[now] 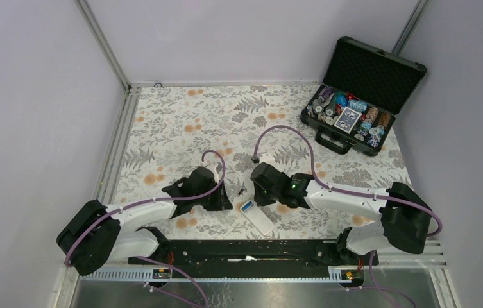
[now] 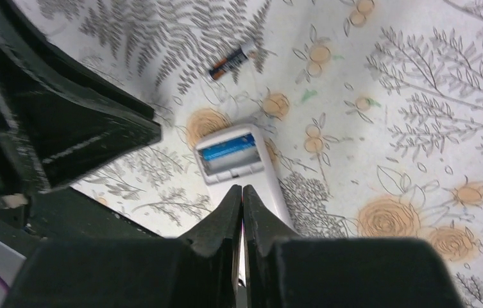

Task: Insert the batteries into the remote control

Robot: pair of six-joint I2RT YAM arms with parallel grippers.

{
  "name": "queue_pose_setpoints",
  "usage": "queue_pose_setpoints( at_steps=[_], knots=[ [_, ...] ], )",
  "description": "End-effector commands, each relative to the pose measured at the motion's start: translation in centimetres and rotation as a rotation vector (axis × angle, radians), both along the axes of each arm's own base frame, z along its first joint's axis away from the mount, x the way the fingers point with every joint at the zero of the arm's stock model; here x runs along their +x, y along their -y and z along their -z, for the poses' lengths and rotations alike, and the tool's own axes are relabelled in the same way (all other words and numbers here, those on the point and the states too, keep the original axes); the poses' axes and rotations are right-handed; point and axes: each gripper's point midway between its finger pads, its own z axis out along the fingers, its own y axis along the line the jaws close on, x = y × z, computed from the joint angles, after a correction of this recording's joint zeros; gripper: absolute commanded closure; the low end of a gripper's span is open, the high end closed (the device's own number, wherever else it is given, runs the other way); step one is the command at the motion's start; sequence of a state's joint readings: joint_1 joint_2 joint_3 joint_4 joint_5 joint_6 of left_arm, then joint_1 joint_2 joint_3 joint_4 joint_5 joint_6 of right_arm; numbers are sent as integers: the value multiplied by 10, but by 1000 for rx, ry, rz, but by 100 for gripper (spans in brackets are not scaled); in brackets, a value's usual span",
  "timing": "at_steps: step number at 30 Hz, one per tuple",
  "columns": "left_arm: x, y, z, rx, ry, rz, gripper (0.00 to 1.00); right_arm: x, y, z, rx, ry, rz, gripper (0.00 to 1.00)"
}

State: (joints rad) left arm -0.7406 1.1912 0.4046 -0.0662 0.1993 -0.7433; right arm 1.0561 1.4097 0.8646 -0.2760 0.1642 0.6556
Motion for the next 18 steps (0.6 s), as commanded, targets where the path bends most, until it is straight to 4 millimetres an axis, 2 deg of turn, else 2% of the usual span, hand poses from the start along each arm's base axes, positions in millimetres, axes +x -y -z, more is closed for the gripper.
queue_pose_setpoints(
  at_steps=[1,7,10,15,18],
  knots=[
    [9,12,-24,-59,49,21,74,-13,21,11,-32,-23,28,92],
    [3,13,-26,-70,27,21,71,-20,62,32,-137,-22,94,97],
    [2,12,-27,-72,26,16,70,-25,75,44,-179,-32,110,100],
    [2,8,-31,-70,40,-4,66,-39,85,64,-217,-98,99,100],
    [3,5,-35,-70,53,-15,62,-48,80,70,-186,-135,68,100]
  ],
)
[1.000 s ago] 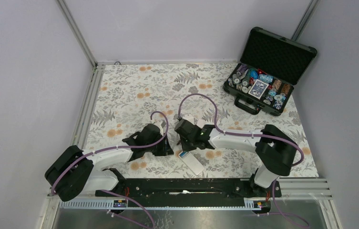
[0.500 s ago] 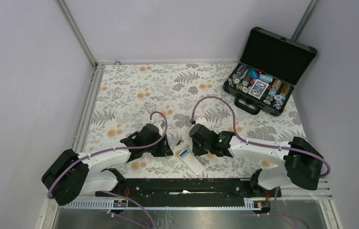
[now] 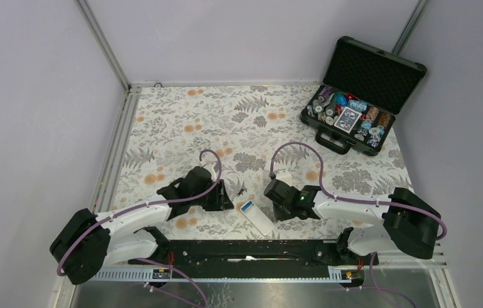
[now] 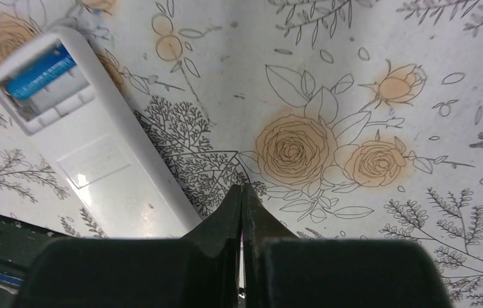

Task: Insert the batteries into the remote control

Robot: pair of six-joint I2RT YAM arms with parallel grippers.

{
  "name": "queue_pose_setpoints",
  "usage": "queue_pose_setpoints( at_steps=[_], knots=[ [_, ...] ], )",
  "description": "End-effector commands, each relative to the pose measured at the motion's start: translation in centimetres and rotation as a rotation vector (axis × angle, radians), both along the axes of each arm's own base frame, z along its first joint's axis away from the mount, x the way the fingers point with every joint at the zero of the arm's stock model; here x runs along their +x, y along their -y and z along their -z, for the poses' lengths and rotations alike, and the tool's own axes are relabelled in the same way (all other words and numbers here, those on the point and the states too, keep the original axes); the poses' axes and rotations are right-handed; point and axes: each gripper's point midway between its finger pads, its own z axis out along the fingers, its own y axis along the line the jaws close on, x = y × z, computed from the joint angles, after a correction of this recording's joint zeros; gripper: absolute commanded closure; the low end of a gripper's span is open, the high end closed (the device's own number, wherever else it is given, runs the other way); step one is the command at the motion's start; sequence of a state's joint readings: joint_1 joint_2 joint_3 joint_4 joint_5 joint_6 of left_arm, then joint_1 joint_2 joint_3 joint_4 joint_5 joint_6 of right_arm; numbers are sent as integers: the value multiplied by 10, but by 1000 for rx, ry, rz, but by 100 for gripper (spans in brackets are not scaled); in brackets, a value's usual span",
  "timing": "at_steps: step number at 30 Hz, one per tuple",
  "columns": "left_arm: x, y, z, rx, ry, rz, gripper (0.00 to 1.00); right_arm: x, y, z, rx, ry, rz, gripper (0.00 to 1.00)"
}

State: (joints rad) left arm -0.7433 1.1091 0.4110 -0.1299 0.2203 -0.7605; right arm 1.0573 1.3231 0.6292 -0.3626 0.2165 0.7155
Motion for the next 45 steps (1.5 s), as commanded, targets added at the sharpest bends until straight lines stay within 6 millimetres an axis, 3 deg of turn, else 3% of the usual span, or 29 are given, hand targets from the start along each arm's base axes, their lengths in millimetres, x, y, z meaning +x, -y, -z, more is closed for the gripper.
queue_pose_setpoints(
  at_steps=[1,11,21,45],
  knots=[
    [10,4,-21,-37,61,-24,61,-13,-4,9,32,-53,-8,100],
    [17,-11,-37,-30,139,-95,29,-37,-17,17,64,-105,-70,100],
    [20,-21,-41,-26,177,-140,2,-57,-47,12,136,-130,-138,100],
    [27,-54,-49,22,231,-300,1,-43,-139,-2,301,-104,-136,100]
  ],
)
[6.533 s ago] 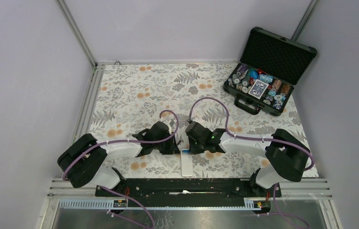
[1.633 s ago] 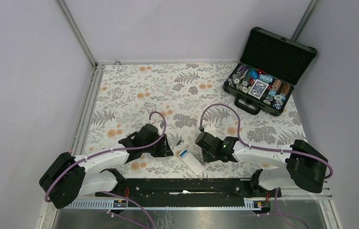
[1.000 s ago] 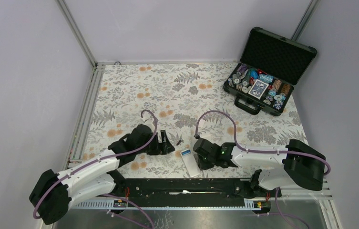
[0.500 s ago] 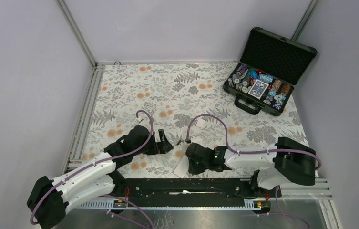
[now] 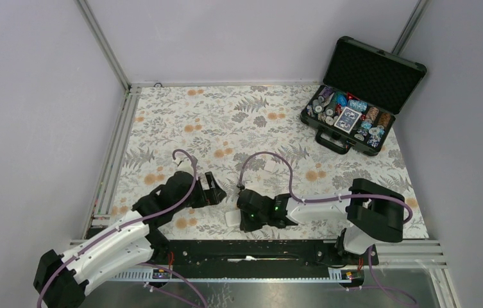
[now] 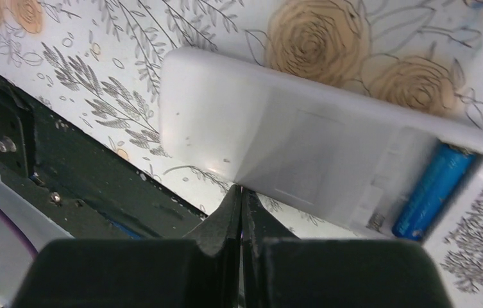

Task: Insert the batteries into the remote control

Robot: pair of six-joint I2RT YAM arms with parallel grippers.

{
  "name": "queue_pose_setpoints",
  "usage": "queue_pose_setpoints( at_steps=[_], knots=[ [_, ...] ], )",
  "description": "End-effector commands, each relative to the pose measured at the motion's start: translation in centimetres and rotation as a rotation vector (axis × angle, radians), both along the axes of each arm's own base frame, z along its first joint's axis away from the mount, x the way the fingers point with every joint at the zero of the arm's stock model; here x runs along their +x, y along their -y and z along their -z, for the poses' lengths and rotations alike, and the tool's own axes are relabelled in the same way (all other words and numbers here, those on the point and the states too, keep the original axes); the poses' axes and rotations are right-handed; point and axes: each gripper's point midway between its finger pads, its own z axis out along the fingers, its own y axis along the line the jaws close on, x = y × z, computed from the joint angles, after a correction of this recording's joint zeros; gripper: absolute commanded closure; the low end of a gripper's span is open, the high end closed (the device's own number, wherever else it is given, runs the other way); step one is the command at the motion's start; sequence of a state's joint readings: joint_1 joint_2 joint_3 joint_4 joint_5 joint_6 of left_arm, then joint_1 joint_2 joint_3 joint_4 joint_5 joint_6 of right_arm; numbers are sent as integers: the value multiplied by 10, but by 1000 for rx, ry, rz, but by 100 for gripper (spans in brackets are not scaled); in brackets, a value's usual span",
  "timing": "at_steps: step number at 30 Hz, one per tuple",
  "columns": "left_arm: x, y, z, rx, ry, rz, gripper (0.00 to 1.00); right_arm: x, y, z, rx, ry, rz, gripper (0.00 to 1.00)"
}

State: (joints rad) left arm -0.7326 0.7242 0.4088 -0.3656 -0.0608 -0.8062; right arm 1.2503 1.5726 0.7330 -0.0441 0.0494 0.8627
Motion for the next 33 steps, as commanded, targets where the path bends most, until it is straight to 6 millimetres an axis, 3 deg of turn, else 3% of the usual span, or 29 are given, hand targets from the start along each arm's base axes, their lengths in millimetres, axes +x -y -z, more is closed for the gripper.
queue_pose_setpoints(
  at_steps=[1,6,13,25,33],
  knots=[
    [5,-6,-1,-2,16,-50,1,6,-22,-6,39,12,12,100],
    [2,-9,1,3,7,-51,1,12,-46,-10,87,22,15,100],
    [2,-11,0,4,15,-56,1,35,-60,-9,68,102,60,100],
    [3,-7,2,30,13,-19,1,87,-28,-19,13,228,201,100],
    [4,1,8,23,-6,9,1,100,-9,-25,8,255,236,100]
  ],
)
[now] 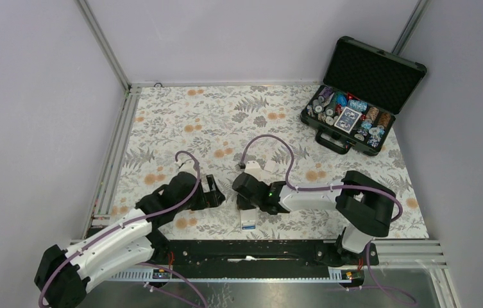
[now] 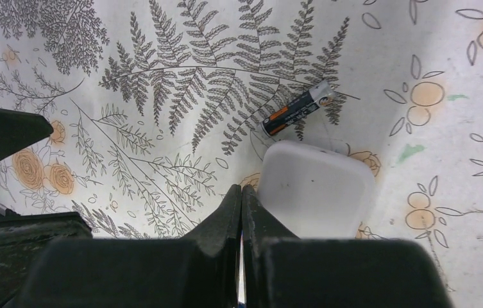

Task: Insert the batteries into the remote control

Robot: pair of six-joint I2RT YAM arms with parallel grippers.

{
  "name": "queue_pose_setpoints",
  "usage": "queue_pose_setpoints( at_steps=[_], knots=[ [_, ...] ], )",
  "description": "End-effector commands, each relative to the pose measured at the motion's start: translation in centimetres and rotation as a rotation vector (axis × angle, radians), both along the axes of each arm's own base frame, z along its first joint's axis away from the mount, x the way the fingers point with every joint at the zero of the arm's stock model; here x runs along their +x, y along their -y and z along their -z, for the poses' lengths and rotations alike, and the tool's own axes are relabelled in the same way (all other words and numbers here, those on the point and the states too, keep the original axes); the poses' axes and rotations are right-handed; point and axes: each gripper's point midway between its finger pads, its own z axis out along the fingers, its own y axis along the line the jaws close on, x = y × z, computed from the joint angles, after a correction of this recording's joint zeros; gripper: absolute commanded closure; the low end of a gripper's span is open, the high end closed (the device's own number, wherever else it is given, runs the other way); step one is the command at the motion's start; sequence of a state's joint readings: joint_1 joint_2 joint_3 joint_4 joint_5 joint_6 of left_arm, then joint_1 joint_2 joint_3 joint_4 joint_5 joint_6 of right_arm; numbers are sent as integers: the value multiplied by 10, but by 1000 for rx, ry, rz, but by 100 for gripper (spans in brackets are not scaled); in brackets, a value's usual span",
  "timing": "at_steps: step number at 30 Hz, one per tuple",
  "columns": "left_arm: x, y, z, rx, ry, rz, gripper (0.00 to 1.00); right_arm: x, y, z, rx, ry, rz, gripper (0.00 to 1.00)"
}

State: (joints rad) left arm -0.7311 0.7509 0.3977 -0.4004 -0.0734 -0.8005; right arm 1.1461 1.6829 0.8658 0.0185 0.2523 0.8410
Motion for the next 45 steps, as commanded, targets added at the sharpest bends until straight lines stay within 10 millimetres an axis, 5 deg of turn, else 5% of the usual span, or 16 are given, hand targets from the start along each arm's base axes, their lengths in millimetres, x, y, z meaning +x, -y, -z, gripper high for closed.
queue_pose_setpoints(
  at_steps=[1,6,13,18,31,45],
  knots=[
    [9,10,-8,-36,36,19,1,12,12,-14,-5,62,29,100],
    [10,13,-8,-37,31,24,1,14,10,-32,27,93,15,100],
    [13,12,-9,-35,47,15,1,36,34,-70,-14,210,21,72],
    [13,12,-9,-37,51,18,1,54,45,-79,-94,248,-30,66],
    [11,10,-6,-32,51,20,1,55,16,-50,-113,96,-58,58],
    [10,6,-2,-13,58,24,1,61,7,-17,-135,12,28,56]
  ],
)
